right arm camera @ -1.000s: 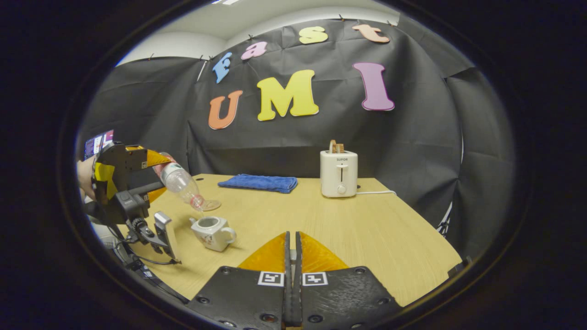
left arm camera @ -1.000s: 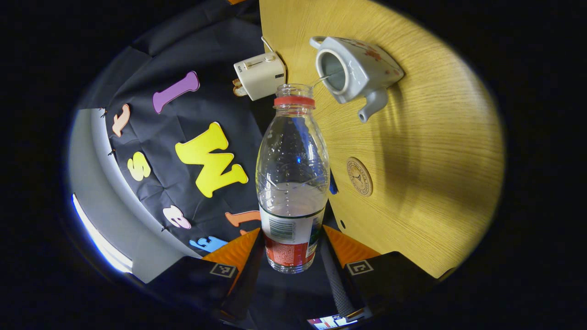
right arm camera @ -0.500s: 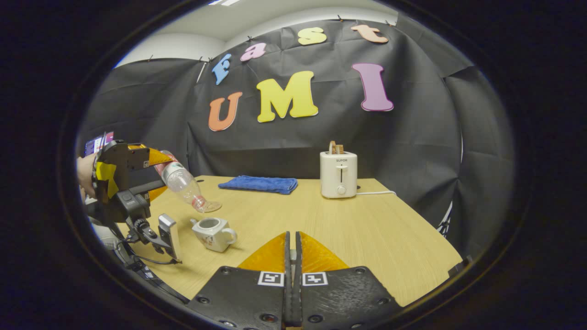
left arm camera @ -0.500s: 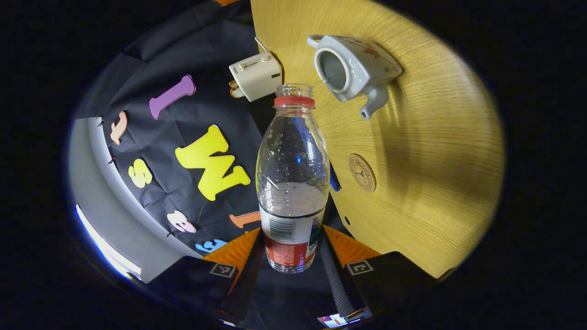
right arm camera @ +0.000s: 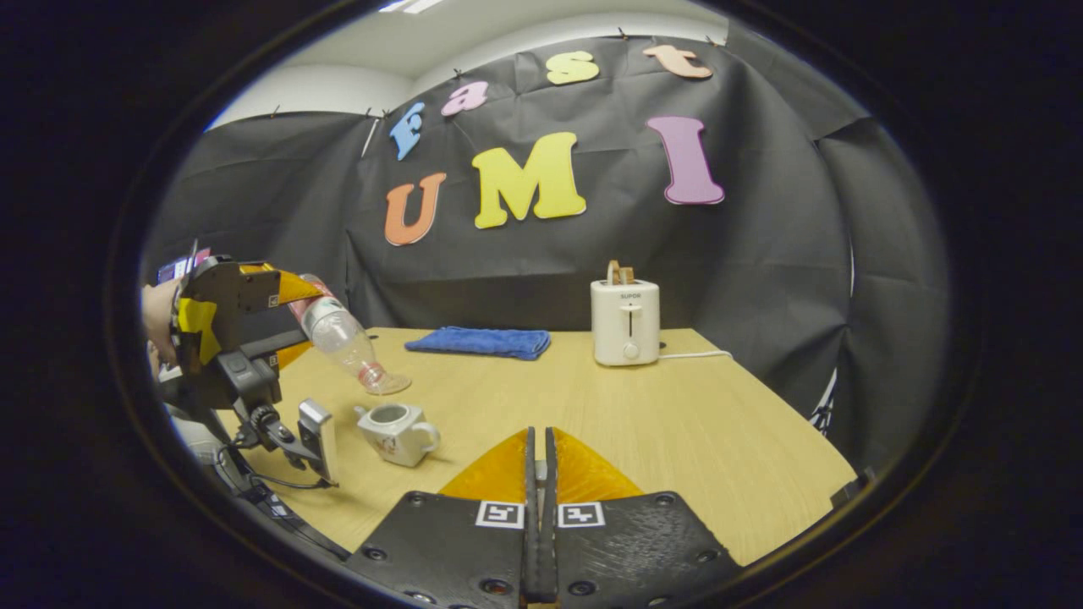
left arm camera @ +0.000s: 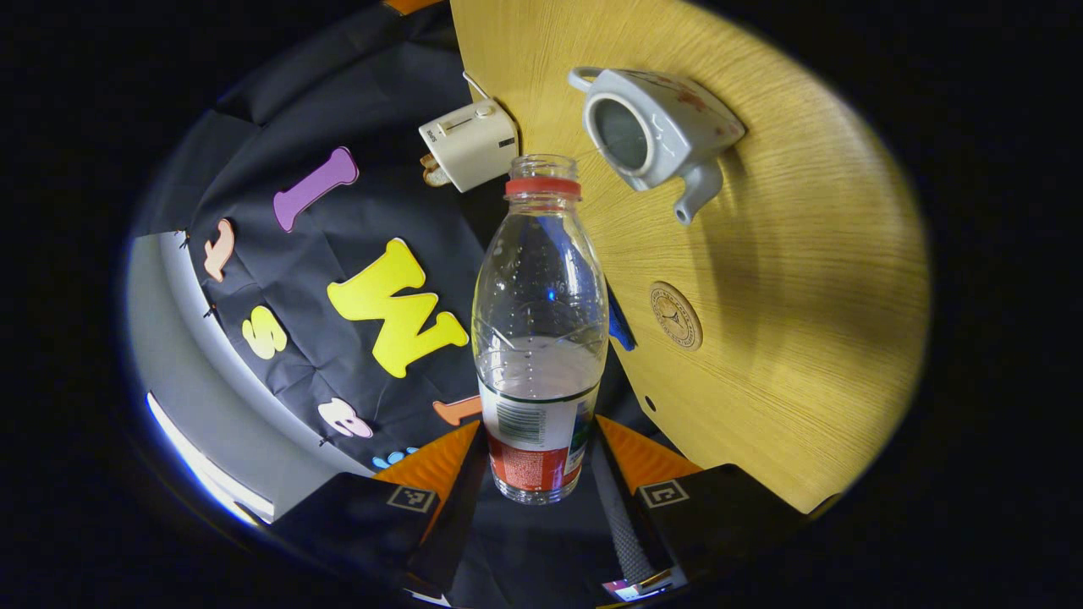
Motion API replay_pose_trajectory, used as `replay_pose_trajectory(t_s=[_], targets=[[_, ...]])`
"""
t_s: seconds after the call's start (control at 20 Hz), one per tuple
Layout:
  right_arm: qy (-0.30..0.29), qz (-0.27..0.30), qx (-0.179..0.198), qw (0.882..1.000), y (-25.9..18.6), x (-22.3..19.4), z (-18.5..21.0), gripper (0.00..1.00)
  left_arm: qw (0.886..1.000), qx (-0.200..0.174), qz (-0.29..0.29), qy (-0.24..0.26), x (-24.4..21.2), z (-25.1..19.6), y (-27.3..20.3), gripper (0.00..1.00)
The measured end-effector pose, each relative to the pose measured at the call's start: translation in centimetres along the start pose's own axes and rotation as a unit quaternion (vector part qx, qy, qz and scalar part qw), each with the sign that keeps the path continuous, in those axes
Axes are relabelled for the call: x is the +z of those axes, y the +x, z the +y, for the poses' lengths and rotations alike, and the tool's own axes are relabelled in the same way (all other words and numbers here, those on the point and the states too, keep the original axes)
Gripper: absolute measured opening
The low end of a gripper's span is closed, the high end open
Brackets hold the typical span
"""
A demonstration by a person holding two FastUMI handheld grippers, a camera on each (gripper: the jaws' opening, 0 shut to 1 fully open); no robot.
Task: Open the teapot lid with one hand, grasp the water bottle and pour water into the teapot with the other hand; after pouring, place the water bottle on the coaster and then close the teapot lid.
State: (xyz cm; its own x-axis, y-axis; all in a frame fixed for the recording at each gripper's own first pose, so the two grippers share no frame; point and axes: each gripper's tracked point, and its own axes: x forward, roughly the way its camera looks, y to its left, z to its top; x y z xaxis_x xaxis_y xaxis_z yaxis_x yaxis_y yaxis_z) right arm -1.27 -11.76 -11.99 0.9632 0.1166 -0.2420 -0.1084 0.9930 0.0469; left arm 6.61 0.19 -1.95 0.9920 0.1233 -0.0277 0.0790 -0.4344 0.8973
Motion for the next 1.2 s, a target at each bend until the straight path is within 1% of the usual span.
replay_pose_trajectory(t_s=[0.6, 1.0, 1.1, 1.2], targets=[[0.004, -0.003, 0.000, 1.000, -0.1, 0.1, -0.1, 0.00, 1.000, 0.007, 0.002, 0.021, 0.2, 0.8, 0.7, 0.72], [0.005, -0.001, -0.002, 1.000, 0.0, -0.1, -0.3, 0.00, 1.000, 0.011, -0.004, 0.025, 0.3, 1.1, 1.0, 0.72], [0.006, 0.002, -0.001, 1.000, 0.0, -0.3, -0.2, 0.00, 1.000, 0.019, -0.008, 0.014, 0.4, 1.2, 0.8, 0.72], [0.004, -0.001, -0.001, 1.000, -0.1, 0.0, -0.1, 0.00, 1.000, 0.010, -0.008, -0.011, 0.0, 0.7, 1.1, 0.72]])
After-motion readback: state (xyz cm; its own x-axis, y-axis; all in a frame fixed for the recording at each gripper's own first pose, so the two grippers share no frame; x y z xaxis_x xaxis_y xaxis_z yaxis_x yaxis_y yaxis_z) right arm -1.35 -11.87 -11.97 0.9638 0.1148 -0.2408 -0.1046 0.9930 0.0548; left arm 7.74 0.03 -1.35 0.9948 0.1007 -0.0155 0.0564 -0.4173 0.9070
